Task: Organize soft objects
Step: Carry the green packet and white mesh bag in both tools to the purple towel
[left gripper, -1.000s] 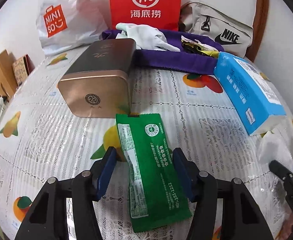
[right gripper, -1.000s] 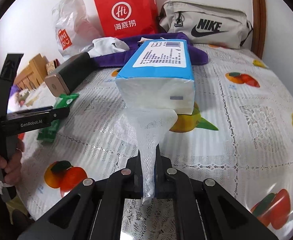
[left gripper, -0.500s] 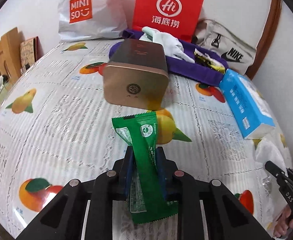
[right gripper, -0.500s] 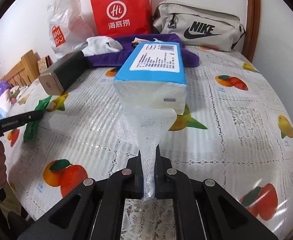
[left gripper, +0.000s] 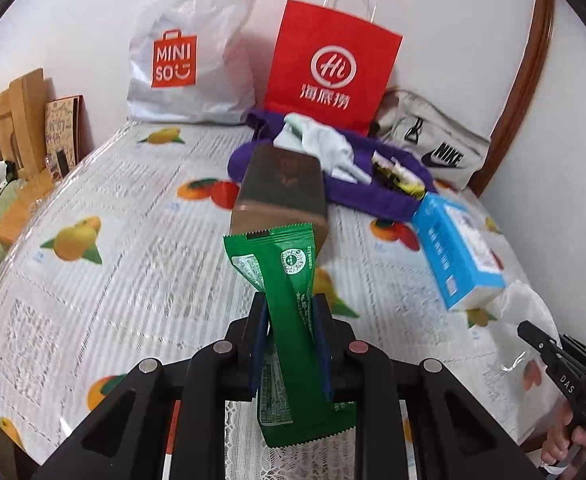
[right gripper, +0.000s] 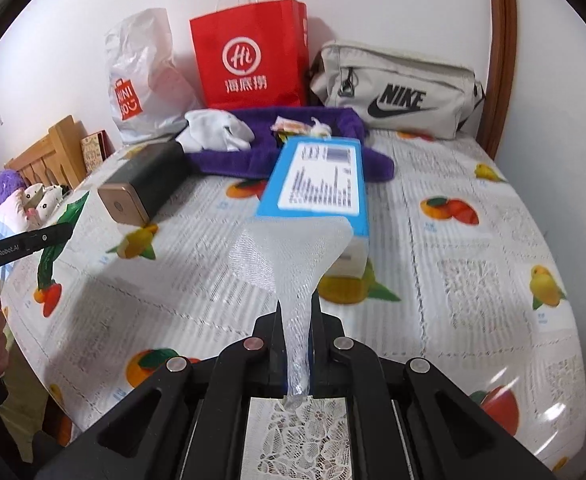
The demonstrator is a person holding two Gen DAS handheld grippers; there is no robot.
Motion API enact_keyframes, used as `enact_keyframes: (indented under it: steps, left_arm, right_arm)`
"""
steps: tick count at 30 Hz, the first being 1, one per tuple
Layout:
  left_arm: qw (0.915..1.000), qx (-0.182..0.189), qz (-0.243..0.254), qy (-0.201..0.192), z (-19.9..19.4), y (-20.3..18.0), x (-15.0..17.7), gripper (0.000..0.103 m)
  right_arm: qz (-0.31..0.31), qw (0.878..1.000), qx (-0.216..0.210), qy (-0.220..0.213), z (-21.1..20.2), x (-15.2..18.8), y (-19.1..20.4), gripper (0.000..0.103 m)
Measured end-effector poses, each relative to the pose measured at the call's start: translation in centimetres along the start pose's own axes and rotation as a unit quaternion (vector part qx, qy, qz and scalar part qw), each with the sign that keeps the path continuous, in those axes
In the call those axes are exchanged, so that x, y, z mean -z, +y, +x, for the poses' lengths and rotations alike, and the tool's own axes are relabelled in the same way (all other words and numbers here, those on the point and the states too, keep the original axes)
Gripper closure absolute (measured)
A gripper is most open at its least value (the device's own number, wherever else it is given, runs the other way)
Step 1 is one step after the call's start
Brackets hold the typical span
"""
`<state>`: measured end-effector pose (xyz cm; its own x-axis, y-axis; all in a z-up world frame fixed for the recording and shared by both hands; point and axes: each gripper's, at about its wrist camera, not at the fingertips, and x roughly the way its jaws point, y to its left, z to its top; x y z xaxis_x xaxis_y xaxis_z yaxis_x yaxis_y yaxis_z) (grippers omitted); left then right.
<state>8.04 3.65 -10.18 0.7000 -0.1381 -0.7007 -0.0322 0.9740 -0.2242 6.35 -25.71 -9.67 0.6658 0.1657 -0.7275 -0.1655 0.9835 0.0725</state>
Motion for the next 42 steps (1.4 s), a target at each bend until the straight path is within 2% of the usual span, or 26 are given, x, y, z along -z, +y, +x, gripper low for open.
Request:
enact_keyframes:
  steps: [8, 17, 25, 42]
  left_arm:
    - [0.9998, 0.004, 0.009, -0.02, -1.6, -0.7, -2.0, 0.082]
    - [0.9994, 0.005, 0.014, -0.03, -2.2, -1.3, -4.2, 0.082]
    - [0.9993, 0.003, 0.01, -0.037, -2.0, -1.2, -6.2, 0.082]
    - [0.9997, -0.009, 0.009, -0.02, 1.8, -1.0, -10.9, 0.082]
  right_arm:
    - [0.001, 1.0, 0.005, -0.018, -1.3, -2.0, 0.1, 0.097]
    - [0.009, 0.999, 0.012, -0.029, -1.9, -3.9, -0.5, 0.097]
    - [0.005, 0.999, 0.003, -0.04, -2.0, -6.9, -0.5, 0.097]
    - [-0.017, 0.999, -0.013, -0.032, 3.0, -12.9, -1.0, 0.097]
